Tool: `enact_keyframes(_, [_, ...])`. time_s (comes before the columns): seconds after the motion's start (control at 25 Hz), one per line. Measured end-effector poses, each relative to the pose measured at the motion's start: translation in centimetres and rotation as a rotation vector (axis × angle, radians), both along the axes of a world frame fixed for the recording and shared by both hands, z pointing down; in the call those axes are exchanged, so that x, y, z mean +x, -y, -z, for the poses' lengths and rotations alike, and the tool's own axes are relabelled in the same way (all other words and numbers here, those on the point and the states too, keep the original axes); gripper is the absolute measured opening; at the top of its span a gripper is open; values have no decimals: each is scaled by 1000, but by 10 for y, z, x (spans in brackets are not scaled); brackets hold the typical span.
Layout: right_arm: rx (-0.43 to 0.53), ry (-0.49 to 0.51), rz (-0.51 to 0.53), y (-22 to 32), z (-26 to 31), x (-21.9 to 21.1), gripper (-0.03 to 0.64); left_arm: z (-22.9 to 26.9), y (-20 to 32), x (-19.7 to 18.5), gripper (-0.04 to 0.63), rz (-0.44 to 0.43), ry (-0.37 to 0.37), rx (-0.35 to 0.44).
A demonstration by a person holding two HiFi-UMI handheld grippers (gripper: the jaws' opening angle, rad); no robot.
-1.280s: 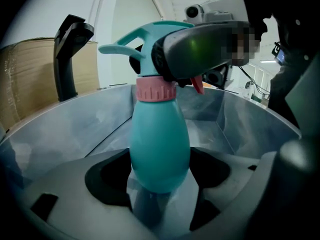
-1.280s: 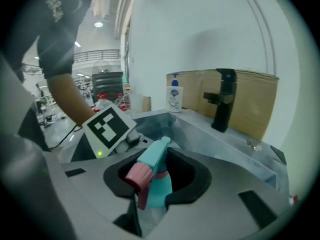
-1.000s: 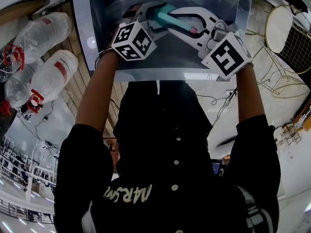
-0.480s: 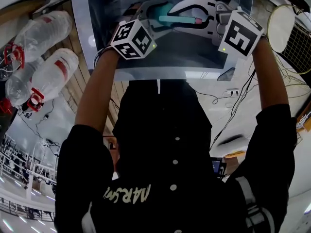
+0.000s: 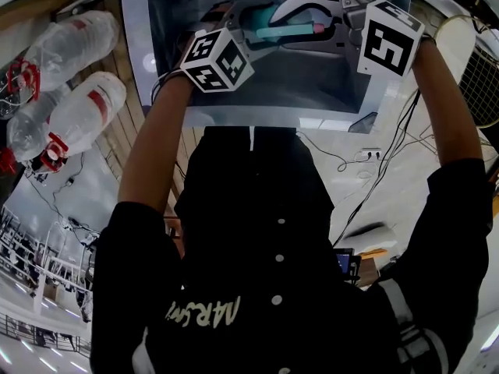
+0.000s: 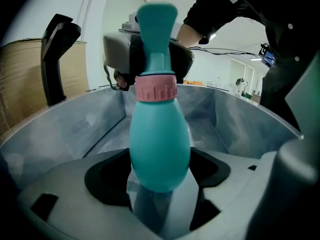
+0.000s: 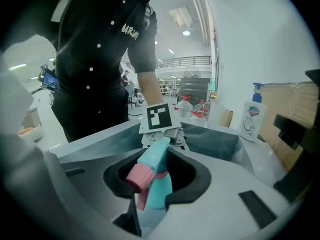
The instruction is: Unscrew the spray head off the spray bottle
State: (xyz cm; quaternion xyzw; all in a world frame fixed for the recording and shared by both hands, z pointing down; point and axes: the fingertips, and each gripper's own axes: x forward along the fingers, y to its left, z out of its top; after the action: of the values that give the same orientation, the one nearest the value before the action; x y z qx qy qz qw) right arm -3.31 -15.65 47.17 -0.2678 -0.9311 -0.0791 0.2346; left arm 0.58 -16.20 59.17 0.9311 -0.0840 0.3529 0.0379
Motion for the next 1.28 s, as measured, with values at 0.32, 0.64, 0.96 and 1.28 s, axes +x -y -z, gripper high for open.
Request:
enact_keyframes(0.32, [1, -64, -210, 11, -3, -1, 182, -1, 4, -3, 376, 28, -1, -8])
enact_keyframes(0.64, [-181, 127, -964, 49, 34, 38, 273, -1, 5, 3, 377, 70, 2, -3])
enact_keyframes(0.96, [-347, 133, -1495, 12, 32, 51, 278, 2, 5, 5, 377, 97, -3, -3])
enact_keyframes(1.28, [-418, 14, -1511, 6, 10, 13, 287, 2, 6, 4, 377, 116, -3, -4])
